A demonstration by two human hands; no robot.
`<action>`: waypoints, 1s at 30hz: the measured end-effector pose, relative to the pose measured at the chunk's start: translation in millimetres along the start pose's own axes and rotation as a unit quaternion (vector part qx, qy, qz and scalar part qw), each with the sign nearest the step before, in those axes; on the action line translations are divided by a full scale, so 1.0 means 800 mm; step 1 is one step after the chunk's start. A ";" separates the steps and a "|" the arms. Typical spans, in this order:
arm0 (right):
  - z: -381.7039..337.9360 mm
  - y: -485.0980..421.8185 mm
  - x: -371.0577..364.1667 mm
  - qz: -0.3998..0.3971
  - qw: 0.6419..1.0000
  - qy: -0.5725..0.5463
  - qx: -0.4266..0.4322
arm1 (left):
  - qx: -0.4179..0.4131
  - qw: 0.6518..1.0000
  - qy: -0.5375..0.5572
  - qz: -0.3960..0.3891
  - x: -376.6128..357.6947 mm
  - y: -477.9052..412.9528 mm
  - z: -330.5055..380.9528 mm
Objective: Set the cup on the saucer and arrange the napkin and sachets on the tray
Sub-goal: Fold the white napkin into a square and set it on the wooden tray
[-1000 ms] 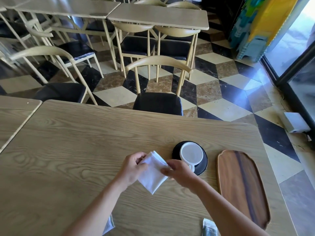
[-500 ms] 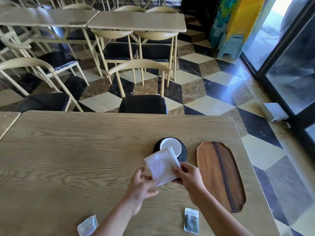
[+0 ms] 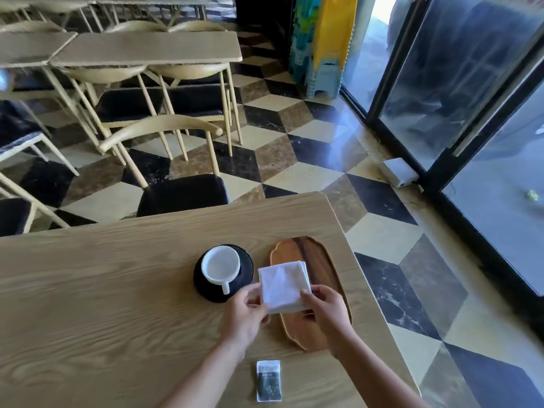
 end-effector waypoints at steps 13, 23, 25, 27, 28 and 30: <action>-0.023 -0.100 0.055 0.072 0.978 0.191 0.030 | -0.029 0.979 -0.203 0.011 -0.085 -0.085 0.008; -0.018 -0.137 0.043 0.090 0.942 0.318 0.054 | -0.145 0.936 -0.318 0.047 -0.106 -0.099 0.014; -0.016 -0.140 0.042 0.091 0.941 0.321 0.055 | -0.201 0.915 -0.349 0.019 -0.114 -0.096 0.018; -0.016 -0.143 0.040 0.092 0.938 0.328 0.062 | -0.238 0.887 -0.395 -0.025 -0.123 -0.095 0.015; -0.016 -0.145 0.040 0.093 0.937 0.331 0.067 | -0.249 0.875 -0.414 -0.039 -0.125 -0.096 0.013; -0.017 -0.148 0.040 0.092 0.935 0.335 0.076 | -0.266 0.855 -0.443 -0.050 -0.127 -0.099 0.010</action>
Point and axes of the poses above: each hand's wrist, its own y-axis away from the middle knuckle, its own x-axis out of the back of the hand, z = x × y, the point moved 9 cm from there along -y, towards the middle knuckle, and after that the axes turned 11 degrees about y, right-handed, at the moved point
